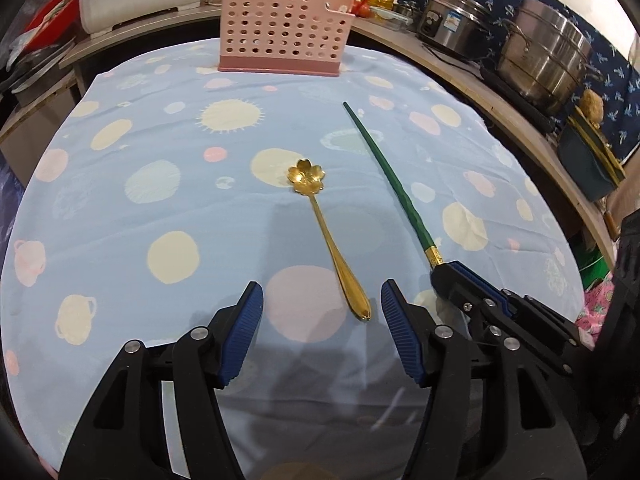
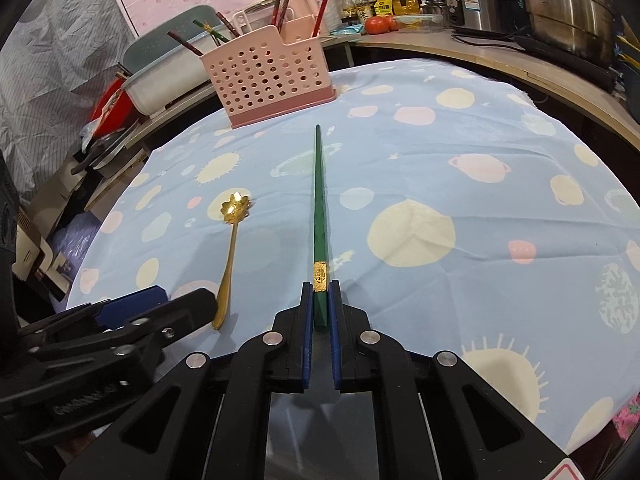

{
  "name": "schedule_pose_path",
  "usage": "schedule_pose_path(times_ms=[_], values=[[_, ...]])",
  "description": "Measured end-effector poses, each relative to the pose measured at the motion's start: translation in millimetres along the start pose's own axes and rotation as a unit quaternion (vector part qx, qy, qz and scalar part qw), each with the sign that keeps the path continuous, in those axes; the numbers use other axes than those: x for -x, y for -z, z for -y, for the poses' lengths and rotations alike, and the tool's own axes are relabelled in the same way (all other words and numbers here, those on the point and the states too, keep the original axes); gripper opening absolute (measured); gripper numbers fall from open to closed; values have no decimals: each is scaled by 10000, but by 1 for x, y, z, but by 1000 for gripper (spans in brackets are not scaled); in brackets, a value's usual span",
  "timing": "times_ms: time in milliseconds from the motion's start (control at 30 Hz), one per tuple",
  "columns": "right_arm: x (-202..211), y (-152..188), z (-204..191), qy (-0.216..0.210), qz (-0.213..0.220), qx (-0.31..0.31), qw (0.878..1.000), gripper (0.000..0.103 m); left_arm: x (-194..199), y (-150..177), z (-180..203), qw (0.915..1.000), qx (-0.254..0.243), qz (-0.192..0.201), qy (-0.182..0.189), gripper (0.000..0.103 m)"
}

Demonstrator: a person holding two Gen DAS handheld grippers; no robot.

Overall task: Organize utensils
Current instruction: 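Grasp the green chopstick with the right tool while the left tool grasps the gold spoon, then lift the green chopstick and gold spoon and carry them over the pink basket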

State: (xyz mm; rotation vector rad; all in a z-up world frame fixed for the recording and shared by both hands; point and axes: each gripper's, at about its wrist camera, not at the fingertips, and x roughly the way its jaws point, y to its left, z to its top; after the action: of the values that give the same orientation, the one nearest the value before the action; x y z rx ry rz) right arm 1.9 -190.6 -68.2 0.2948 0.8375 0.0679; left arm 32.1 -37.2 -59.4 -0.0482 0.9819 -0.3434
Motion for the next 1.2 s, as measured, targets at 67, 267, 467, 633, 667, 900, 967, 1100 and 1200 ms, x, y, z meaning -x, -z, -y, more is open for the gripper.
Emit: schedule_pose_path(times_ms=[67,267,467,633,667,900,967,1100,1200], values=[[1,1,1,6,-2,-6,10000,7,-4,1,4,10000,-62,18,-52,57],[0,3,2,10,-7,9,10000,7,-4,6,9,9991,-317,126,-263,43],[1,5,1,4,-12,16,10000,7,-2,7,-2,9993,-231,152,-260,15],[3,6,-1,-16,-22,54,10000,7,1,6,-10,9998,-120,111,-92,11],[4,6,-1,-21,-23,56,10000,7,2,6,-11,9998,-117,110,-86,11],[11,3,-2,-98,25,27,9999,7,17,1,-17,9997,-2,239,-42,11],[15,1,-2,-140,67,20,9999,7,22,-2,-19,9995,16,304,-52,11],[25,-7,-5,-246,213,17,9995,7,34,-9,-21,9990,91,440,-49,11],[34,-13,-8,-321,338,5,9989,7,42,-16,-23,9983,143,552,-74,11]])
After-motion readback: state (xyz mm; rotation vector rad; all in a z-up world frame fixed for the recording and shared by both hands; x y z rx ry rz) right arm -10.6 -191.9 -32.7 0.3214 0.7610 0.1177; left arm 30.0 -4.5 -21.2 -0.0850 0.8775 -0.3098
